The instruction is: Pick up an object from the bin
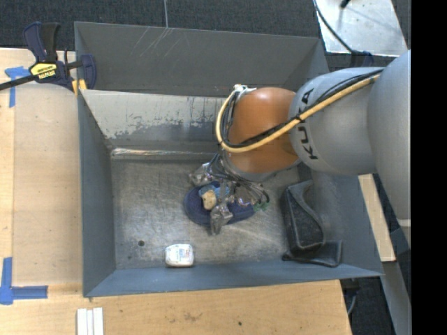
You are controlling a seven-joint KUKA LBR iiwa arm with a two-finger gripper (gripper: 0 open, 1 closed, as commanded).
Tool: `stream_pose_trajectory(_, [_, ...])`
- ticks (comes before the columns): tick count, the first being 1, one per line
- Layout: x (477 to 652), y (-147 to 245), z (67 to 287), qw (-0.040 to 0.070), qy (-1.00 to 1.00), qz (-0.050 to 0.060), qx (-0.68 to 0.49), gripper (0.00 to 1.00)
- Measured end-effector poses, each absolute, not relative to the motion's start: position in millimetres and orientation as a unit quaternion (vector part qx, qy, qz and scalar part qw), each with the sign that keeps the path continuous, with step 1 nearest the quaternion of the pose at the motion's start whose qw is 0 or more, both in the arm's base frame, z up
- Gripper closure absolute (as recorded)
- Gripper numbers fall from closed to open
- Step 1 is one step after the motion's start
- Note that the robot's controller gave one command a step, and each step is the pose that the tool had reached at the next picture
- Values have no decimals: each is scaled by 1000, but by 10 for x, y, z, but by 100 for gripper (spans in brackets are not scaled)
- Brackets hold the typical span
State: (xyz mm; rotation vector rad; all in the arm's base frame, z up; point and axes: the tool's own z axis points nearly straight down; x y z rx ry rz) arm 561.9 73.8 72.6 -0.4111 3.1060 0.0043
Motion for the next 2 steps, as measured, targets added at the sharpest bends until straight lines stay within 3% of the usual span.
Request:
stream_pose_trajectory(1, [5641,747,757,8,991,1,-131,100])
stream_pose_trajectory(2, [6089,467,2701,7,967,-1,-256,100])
